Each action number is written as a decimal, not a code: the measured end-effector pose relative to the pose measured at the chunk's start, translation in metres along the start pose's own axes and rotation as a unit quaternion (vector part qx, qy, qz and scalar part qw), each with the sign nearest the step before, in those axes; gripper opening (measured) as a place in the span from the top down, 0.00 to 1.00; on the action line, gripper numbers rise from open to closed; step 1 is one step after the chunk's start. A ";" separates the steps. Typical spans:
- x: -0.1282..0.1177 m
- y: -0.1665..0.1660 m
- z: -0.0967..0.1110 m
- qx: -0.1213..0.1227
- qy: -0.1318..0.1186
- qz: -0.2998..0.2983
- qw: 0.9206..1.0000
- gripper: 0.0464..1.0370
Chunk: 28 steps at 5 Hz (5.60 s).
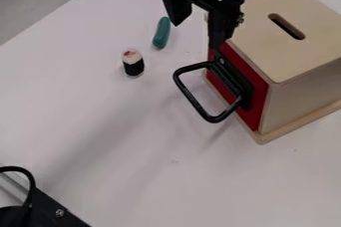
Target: Open the drawer
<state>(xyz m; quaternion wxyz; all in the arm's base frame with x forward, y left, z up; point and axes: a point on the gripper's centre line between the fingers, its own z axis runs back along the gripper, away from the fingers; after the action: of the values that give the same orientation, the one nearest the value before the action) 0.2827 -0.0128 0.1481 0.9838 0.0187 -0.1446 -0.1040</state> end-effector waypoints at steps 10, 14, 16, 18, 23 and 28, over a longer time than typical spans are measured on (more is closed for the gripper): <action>-0.048 -0.003 -0.067 0.032 0.028 0.583 0.812 0.04; -0.041 -0.008 -0.105 0.007 0.050 0.579 0.813 0.37; -0.050 -0.003 -0.107 0.025 0.051 0.595 0.802 0.88; -0.072 0.004 -0.104 0.037 0.062 0.607 0.791 0.92; -0.115 0.021 -0.078 0.086 0.061 0.634 0.766 0.90; -0.105 0.032 -0.063 0.078 0.052 0.641 0.762 0.04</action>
<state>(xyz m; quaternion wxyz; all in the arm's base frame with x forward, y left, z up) 0.2087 0.0410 0.0604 0.8222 0.0033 -0.0794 0.5637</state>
